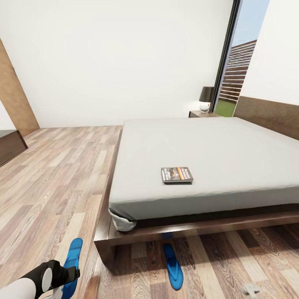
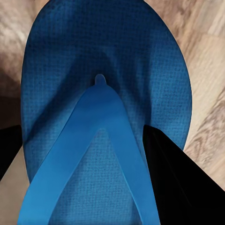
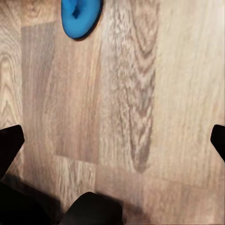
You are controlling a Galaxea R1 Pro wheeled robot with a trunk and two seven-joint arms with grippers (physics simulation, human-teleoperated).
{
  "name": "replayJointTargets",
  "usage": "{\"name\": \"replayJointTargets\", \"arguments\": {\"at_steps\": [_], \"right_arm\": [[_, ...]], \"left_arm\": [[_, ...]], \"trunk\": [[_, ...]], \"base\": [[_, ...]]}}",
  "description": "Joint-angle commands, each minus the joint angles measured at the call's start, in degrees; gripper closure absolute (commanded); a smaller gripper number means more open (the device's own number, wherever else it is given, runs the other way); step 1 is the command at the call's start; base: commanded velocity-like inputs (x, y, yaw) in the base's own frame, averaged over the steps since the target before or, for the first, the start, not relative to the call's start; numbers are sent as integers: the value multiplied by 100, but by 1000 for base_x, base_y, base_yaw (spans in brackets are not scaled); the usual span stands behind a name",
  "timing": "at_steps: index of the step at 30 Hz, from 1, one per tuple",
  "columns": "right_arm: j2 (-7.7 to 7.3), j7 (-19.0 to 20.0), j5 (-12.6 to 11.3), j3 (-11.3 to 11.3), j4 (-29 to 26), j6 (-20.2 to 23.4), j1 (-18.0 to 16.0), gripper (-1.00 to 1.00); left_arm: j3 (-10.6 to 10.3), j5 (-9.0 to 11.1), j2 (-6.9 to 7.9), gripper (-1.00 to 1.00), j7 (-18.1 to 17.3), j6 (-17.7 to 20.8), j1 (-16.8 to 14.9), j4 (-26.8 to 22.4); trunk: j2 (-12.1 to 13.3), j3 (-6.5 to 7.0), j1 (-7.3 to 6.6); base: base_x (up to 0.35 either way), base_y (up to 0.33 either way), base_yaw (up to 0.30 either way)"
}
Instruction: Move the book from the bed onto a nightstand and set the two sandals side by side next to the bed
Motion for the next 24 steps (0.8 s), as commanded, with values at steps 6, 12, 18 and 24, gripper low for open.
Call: {"name": "replayJointTargets", "arguments": {"at_steps": [6, 12, 18, 24], "right_arm": [[6, -49, -42, 80, -182, 15, -2, -100], [-22, 149, -78, 49, -213, 31, 4, -100], [-32, 793, -70, 39, -229, 5, 6, -100], [-31, 992, -75, 34, -234, -14, 8, -100]], "left_arm": [[3, -8, 5, 100, -26, -32, 4, -20], [3, -8, 6, 100, -28, -32, 2, -21], [3, -8, 4, 100, -28, -32, 1, -21], [3, -8, -5, 100, -34, -32, 2, -22]], "trunk": [[-2, -6, -1], [-2, -6, -1], [-2, -6, -1], [-2, -6, -1]], "base": [[0, 0, 0], [0, 0, 0], [0, 0, 0], [0, 0, 0]]}}
